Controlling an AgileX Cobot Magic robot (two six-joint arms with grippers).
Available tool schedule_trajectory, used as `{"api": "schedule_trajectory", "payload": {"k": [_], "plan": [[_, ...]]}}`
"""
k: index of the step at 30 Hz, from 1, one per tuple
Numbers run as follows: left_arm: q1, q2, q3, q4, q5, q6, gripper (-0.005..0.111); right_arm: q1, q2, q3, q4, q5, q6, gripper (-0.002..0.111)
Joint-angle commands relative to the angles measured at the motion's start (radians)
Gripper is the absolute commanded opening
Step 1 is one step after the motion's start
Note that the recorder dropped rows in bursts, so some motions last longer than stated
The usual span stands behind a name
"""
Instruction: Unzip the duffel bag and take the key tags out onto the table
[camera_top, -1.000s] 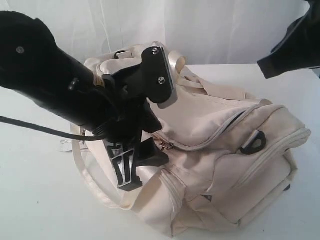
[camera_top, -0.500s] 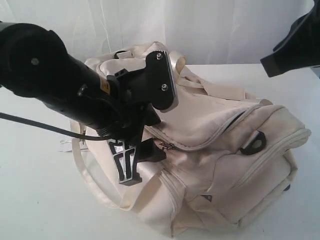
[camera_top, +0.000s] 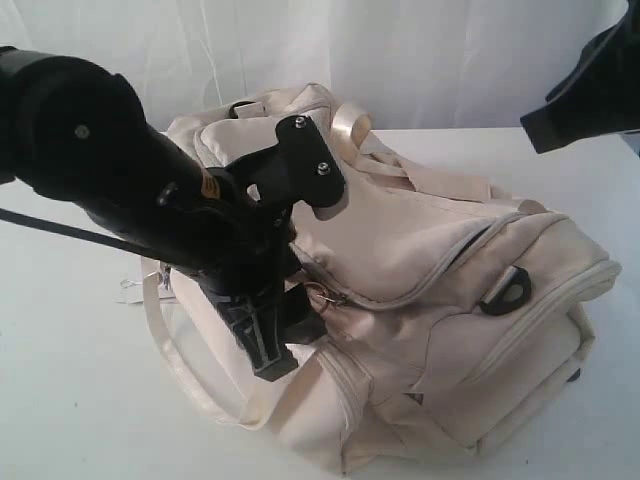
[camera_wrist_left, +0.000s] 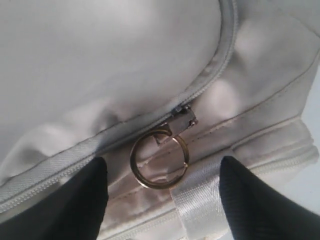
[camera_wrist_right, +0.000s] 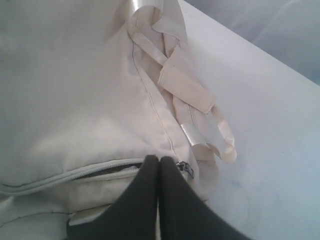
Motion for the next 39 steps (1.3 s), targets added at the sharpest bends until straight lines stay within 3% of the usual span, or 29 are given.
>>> {"api": "schedule_trajectory", "payload": {"k": [1, 10, 16, 39], "plan": [[0.000, 0.000, 0.008, -0.002, -0.032, -0.013, 0.067, -0.004, -0.007, 0.002, 0.005, -0.012, -0.009, 0.000], [0.000, 0.051, 0.008, -0.026, -0.079, -0.088, 0.067, -0.004, -0.007, 0.002, 0.005, -0.012, -0.009, 0.000], [0.000, 0.045, 0.003, -0.124, -0.072, -0.117, 0.067, -0.004, -0.007, 0.002, 0.005, -0.013, -0.009, 0.000], [0.000, 0.047, -0.040, -0.027, -0.009, -0.121, 0.064, -0.004, -0.007, 0.002, 0.005, -0.011, -0.009, 0.000]]}}
